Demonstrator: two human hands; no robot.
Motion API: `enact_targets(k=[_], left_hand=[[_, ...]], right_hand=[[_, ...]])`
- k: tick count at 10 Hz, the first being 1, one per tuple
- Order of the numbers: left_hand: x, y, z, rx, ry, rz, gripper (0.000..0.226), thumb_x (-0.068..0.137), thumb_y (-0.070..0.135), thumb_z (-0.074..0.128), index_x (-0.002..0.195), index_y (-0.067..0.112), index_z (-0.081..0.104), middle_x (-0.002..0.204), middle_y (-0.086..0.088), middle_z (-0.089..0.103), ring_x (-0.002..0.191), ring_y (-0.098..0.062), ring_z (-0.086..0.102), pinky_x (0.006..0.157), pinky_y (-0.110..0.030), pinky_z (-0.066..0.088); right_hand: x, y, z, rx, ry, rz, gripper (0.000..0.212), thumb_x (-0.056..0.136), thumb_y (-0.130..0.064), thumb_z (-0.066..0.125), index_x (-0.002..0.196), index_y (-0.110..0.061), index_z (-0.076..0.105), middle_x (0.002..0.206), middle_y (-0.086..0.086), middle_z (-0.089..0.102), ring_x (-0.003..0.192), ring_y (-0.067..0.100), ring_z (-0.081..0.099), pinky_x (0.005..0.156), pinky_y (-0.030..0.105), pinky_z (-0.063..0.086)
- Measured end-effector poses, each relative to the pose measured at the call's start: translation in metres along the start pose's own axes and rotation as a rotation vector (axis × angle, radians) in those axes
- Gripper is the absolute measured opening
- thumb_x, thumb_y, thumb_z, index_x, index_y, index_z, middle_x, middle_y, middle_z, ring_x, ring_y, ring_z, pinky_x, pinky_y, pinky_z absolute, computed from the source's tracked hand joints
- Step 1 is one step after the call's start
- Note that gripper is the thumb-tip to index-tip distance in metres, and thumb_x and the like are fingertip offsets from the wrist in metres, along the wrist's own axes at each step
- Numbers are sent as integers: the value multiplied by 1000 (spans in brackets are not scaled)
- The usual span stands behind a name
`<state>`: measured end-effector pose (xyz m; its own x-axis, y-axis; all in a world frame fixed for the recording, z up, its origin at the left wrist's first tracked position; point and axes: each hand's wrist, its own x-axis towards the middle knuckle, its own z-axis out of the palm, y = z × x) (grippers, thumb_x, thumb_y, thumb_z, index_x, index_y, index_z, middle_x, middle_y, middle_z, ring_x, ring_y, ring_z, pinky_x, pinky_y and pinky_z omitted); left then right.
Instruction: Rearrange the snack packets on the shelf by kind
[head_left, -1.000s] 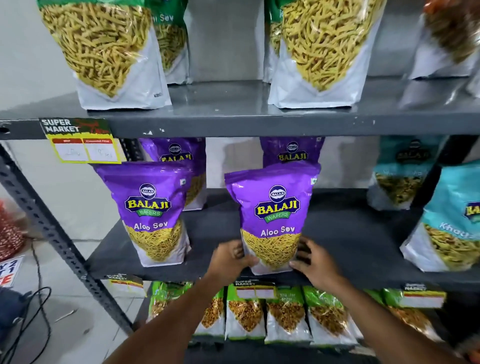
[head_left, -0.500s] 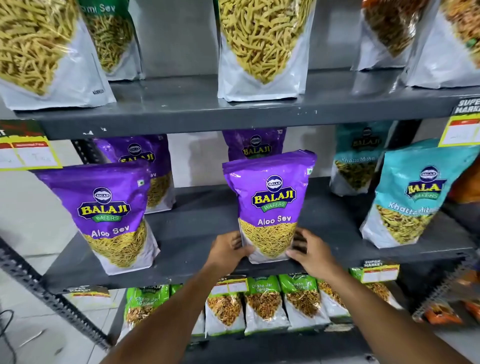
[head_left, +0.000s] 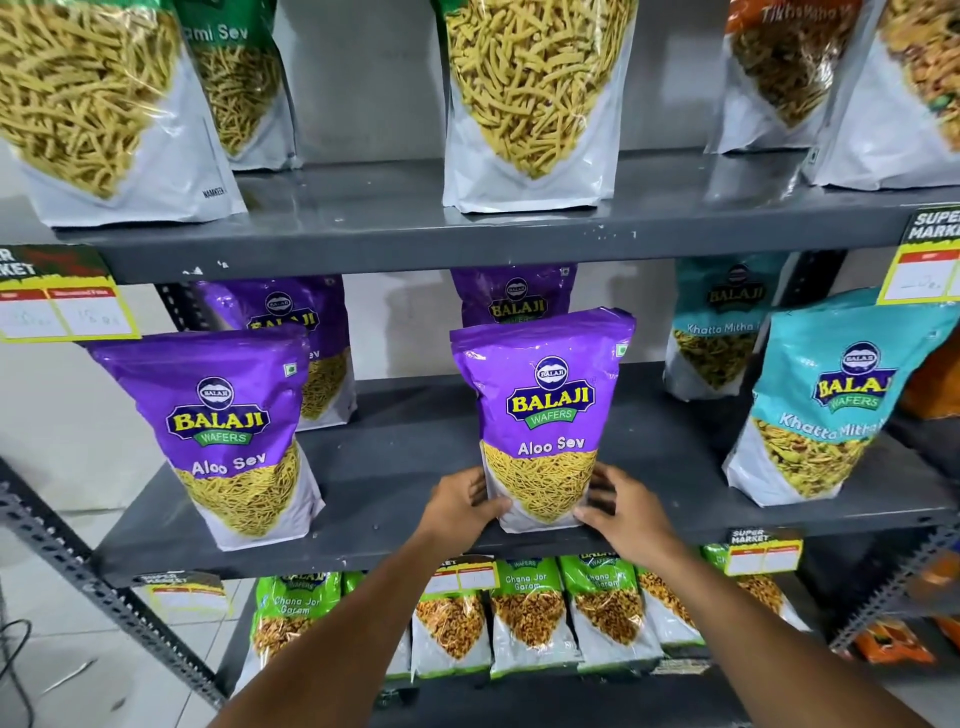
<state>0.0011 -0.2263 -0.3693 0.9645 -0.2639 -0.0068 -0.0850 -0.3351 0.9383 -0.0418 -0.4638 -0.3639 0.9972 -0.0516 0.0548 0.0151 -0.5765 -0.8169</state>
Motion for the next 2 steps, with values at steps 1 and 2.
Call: enact_targets(k=[1,2], left_hand=[[-8,3,0,139,19,32,29,84,21,74,109,30,63,120,6,70,102,-3,66,88,-22,48],[-14,8,-2,270,86,88,43,87,28,68,128,24,55,130,3,65,117,-16,61,91,-22,41]], right_hand=[[-4,-2,1,-54,-1,-13,60,78,-24,72,130,-30,44,120,-9,64,97,-1,59,86,24,43],[-8,-8,-2,-86,46,-30,60,78,-29,71,131,-32,42,123,-9,63,105,3,59,88,25,43]])
